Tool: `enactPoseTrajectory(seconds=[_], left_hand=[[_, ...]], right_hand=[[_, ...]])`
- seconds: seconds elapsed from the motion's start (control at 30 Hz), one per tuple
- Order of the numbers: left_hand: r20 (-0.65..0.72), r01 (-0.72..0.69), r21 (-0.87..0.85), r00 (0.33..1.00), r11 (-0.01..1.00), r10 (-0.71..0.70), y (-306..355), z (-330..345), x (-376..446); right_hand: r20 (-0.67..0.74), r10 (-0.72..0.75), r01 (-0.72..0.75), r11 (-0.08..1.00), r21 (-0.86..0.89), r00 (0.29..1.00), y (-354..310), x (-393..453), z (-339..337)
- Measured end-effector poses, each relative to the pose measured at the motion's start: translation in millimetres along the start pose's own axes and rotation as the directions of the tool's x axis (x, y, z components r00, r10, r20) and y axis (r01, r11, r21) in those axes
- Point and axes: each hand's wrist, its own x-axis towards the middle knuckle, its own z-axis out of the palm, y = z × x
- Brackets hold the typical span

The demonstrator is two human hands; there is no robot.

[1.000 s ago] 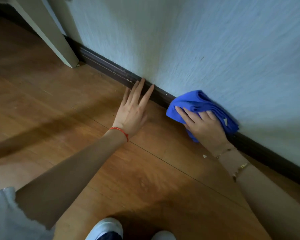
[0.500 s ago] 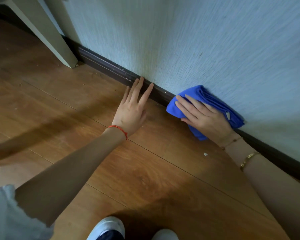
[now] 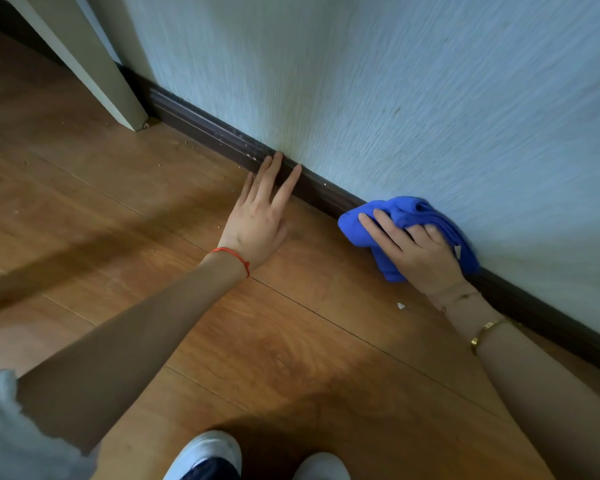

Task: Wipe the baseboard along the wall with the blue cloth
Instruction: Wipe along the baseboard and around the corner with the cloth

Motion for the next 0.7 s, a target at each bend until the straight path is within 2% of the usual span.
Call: enactPoseTrajectory(seconds=[0.13, 0.2, 0.23, 0.3, 0.37, 0.43, 0.5, 0.6, 0.67, 0.7], left_hand=[[0.016, 0.046, -0.046, 0.999, 0.998, -0.045, 8.4, -1.8, -1.1], [0.039, 0.048, -0.062, 0.998, 0.997, -0.046, 14.6, -2.1, -2.9], [0.05, 0.046, -0.065, 0.998, 0.997, -0.042, 18.2, -1.7, -3.7], [0.067, 0.056, -0.073, 0.996, 0.996, -0.051, 25.0, 1.5, -4.4], [0.071, 0.081, -0.093, 0.995, 0.992, -0.074, 31.3, 6.3, -3.7], [0.081, 0.105, -0.114, 0.992, 0.988, -0.096, 36.8, 11.5, -2.9], [0.087, 0.122, -0.124, 0.99, 0.985, -0.112, 40.1, 15.7, -3.4], [0.082, 0.136, -0.15, 0.989, 0.979, -0.124, 44.0, 18.5, -3.9], [0.08, 0.131, -0.155, 0.99, 0.979, -0.12, 46.2, 19.2, -4.3], [0.081, 0.132, -0.157, 0.989, 0.979, -0.12, 46.7, 19.6, -4.6]], right_hand=[[-0.023, 0.162, -0.161, 0.986, 0.035, 0.986, -5.8, 4.2, -4.6], [-0.002, 0.337, -0.336, 0.939, 0.075, 0.941, -12.2, -7.4, -11.3], [0.029, 0.445, -0.445, 0.889, 0.106, 0.895, -18.5, -18.1, -16.0], [0.123, 0.652, -0.663, 0.73, 0.167, 0.748, -32.4, -40.3, -29.4], [0.2, 0.812, -0.833, 0.508, 0.218, 0.548, -44.0, -49.1, -41.6], [0.26, 0.907, -0.923, 0.254, 0.29, 0.331, -53.1, -38.0, -49.0], [0.303, 0.942, -0.928, 0.025, 0.373, 0.147, -58.7, -16.9, -53.8], [0.333, 0.942, -0.886, -0.189, 0.424, -0.042, -62.2, 9.1, -56.0], [0.348, 0.93, -0.855, -0.274, 0.439, -0.12, -63.0, 19.1, -55.8], [0.354, 0.925, -0.844, -0.296, 0.448, -0.136, -63.5, 20.7, -55.5]])
